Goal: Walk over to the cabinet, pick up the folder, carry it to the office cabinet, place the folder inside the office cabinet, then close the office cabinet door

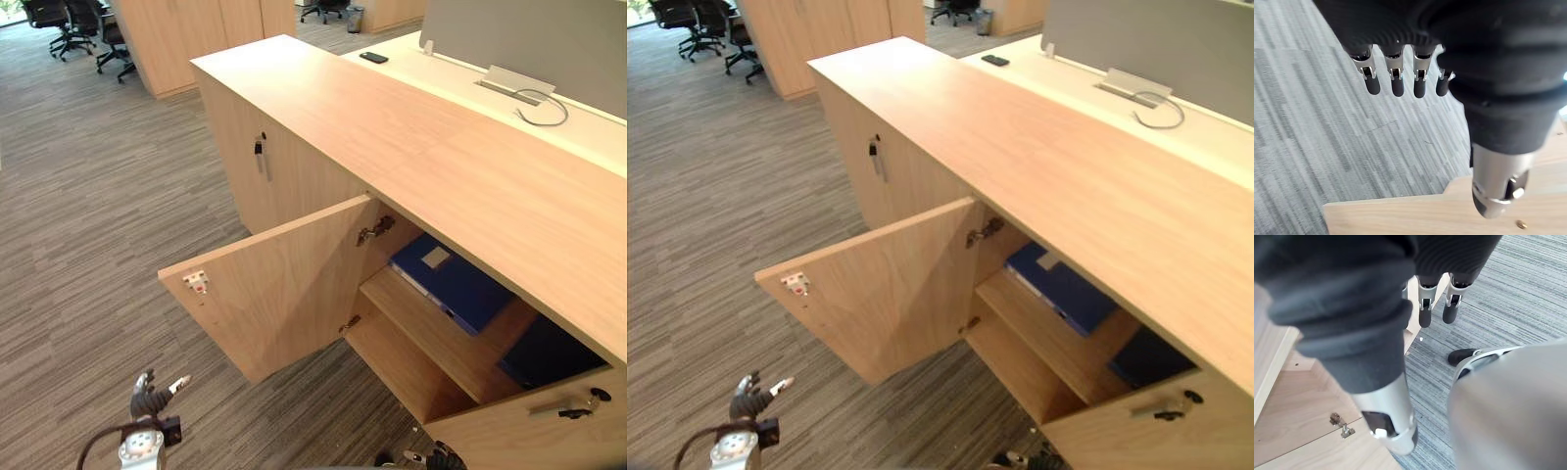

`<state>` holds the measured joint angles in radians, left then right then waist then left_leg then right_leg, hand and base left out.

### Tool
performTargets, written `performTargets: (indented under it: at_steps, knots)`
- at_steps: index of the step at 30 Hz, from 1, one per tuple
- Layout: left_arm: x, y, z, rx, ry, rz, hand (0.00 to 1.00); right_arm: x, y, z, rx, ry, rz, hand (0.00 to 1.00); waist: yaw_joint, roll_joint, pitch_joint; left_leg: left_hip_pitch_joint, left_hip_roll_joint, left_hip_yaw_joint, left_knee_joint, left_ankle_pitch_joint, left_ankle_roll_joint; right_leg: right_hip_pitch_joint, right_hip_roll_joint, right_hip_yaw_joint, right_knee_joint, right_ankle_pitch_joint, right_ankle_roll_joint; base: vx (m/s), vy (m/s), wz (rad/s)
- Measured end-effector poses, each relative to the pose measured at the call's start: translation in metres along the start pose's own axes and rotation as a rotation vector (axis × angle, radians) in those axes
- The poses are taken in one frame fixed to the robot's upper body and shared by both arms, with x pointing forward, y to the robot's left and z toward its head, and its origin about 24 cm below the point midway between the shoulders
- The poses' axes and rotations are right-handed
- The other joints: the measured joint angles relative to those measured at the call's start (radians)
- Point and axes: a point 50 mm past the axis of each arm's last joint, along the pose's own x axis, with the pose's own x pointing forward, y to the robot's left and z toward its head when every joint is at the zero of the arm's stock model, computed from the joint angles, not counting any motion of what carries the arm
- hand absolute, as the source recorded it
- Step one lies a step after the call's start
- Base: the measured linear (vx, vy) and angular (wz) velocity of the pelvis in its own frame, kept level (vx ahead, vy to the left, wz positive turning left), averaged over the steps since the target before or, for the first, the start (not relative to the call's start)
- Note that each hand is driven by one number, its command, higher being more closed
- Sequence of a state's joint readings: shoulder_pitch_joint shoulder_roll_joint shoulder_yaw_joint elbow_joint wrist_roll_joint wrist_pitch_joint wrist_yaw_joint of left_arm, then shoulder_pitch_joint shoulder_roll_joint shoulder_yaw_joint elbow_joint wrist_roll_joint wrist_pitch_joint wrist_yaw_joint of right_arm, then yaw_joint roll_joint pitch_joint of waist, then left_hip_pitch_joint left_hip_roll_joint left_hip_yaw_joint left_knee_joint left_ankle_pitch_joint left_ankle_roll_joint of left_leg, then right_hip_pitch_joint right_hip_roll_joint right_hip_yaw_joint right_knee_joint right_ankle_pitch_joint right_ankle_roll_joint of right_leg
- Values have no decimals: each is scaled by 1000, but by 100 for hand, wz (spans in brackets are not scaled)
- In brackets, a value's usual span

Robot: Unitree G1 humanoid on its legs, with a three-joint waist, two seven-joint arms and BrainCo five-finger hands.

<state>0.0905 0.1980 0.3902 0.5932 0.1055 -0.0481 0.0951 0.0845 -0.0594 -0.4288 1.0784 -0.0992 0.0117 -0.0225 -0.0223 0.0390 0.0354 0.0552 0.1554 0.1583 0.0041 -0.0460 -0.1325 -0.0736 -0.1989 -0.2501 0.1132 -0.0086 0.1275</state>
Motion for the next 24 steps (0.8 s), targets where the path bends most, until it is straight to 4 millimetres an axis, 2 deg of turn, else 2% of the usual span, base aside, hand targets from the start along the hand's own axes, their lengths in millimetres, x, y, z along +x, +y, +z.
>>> performTargets:
  at_steps: [4, 5, 8, 9, 10, 12, 15, 21, 24]
  knots:
    - [17, 13, 38, 181, -112, 16, 0, -1, -4, -8, -30, 22, 2, 0, -16, -2, -1, 7, 5, 20, -2, 5, -3, -8, 20, 23, -5, 11, -7, -45, 5, -19]
    - [23, 17, 53, 249, -158, 26, 0, -2, -4, -8, -33, 23, 6, 0, -18, -3, 0, 18, 8, 34, -6, 5, -5, -8, 26, 36, -6, 13, -10, -32, 12, -27]
    - [38, 14, 98, 426, -283, 30, 0, -2, -4, -9, -21, 17, 12, 0, -27, -2, 2, 30, 8, 58, -6, 7, -7, -9, 32, 60, -18, 28, -12, -40, 20, -25]
    - [42, 11, 113, 511, -321, 27, 0, -2, -4, -9, -14, 15, 15, 0, -39, -3, 2, 36, 7, 68, -6, 7, -7, -9, 33, 70, -19, 31, -13, -43, 30, -24]
    - [44, 10, 119, 549, -339, 25, 0, -2, -4, -9, -8, 12, 16, 0, -46, -3, 2, 37, 6, 70, -6, 7, -7, -9, 32, 72, -19, 32, -13, -32, 24, -17]
    - [50, 13, 125, 632, -329, 43, 0, -3, -7, -12, 2, 13, 10, 0, -58, -3, 5, 45, 4, 81, -6, 7, -7, -11, 34, 85, -19, 35, -14, -34, 24, -14]
    - [53, 14, 130, 701, -333, 37, 0, -7, -13, -29, 4, 59, -7, 0, -58, -4, 7, 52, 5, 83, -7, 6, -7, -11, 34, 87, -17, 35, -14, -25, 11, -4]
    - [56, 10, 134, 750, -333, 16, 0, -15, -27, -59, 52, 152, -52, 0, -55, -4, 8, 54, -1, 79, -6, 7, -7, -11, 27, 86, -10, 35, -13, 0, 0, 0]
    - [54, 3, 134, 771, -344, -9, 0, -18, -28, -66, 58, 169, -58, 0, -51, -6, 8, 54, -10, 74, -6, 9, -4, -10, 18, 86, -5, 35, -13, -15, 25, 5]
